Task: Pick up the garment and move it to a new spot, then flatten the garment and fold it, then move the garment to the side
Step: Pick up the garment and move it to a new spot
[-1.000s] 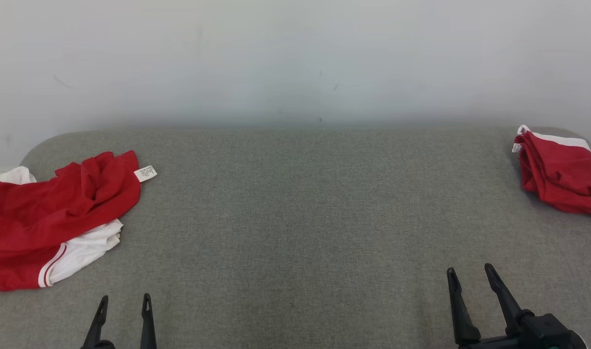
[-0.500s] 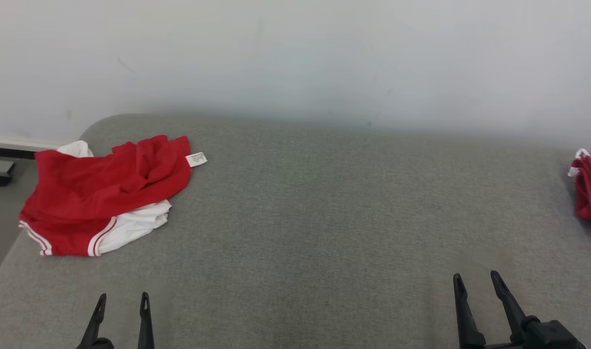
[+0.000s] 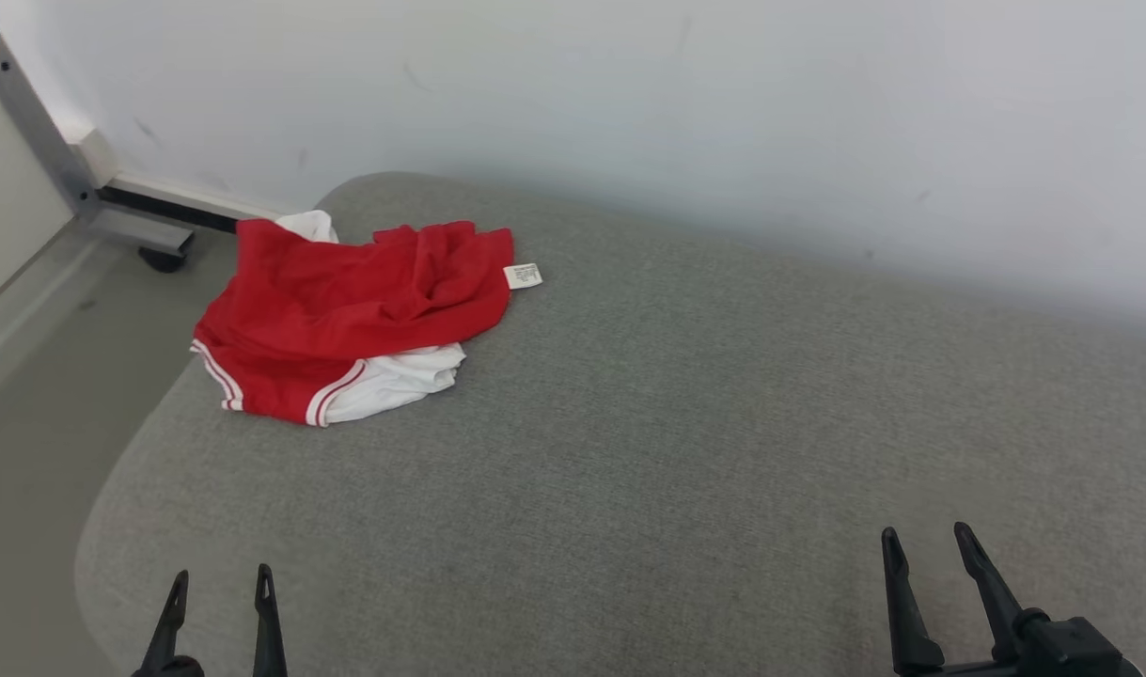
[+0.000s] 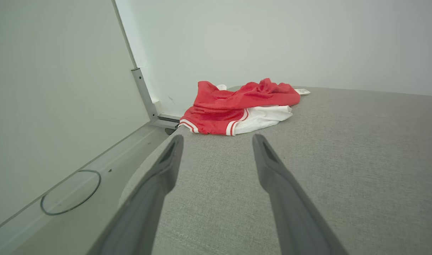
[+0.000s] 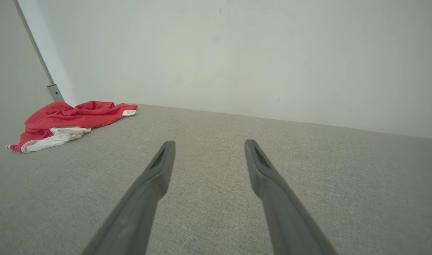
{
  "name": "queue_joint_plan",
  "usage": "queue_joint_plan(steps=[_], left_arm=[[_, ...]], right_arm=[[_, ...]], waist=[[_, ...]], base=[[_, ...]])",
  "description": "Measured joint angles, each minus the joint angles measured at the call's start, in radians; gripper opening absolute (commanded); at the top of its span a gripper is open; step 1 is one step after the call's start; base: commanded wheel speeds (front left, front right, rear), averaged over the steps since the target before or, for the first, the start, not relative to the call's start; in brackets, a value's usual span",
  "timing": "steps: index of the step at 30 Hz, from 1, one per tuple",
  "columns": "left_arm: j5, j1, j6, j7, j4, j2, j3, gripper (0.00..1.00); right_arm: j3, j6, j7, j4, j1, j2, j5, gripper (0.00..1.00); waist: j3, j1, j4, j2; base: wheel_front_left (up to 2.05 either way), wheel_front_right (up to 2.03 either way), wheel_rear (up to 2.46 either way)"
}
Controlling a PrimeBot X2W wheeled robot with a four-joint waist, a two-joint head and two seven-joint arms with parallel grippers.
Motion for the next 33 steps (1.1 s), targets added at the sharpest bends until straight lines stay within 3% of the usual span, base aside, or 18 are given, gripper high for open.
queue_joint_plan(steps=[8,15,26,33], left_arm=[[-0.014,-0.001,0.005,-0.004,0.002,-0.003,-0.001,1.0],[-0.02,-0.002,0.017,-0.007,0.002,-0.003,0.001,1.0],[-0.04,-0.041,0.039,-0.01,-0.005,-0.001,0.025,1.0],[-0.075,-0.194,0.034,-0.013,-0.008,0.018,0.065,1.0]], right_arm=[[-0.001,0.0,0.008,-0.008,-0.005,-0.006,0.0,1.0],[0.0,0.0,0.017,-0.019,-0.007,-0.007,-0.004,1.0],[0.007,0.0,0.035,-0.048,-0.028,-0.024,-0.006,1.0],[-0.013,0.0,0.054,-0.089,-0.081,-0.051,-0.017,1.0]], waist=[[0.022,0.0,0.08,0.0],[0.043,0.0,0.109,0.0],[0.073,0.0,0.09,0.0],[0.123,0.0001,0.039,0.0]], base=[[0.0,0.0,0.0],[0.0,0.0,0.0],[0.0,0.0,0.0],[0.0,0.0,0.0]])
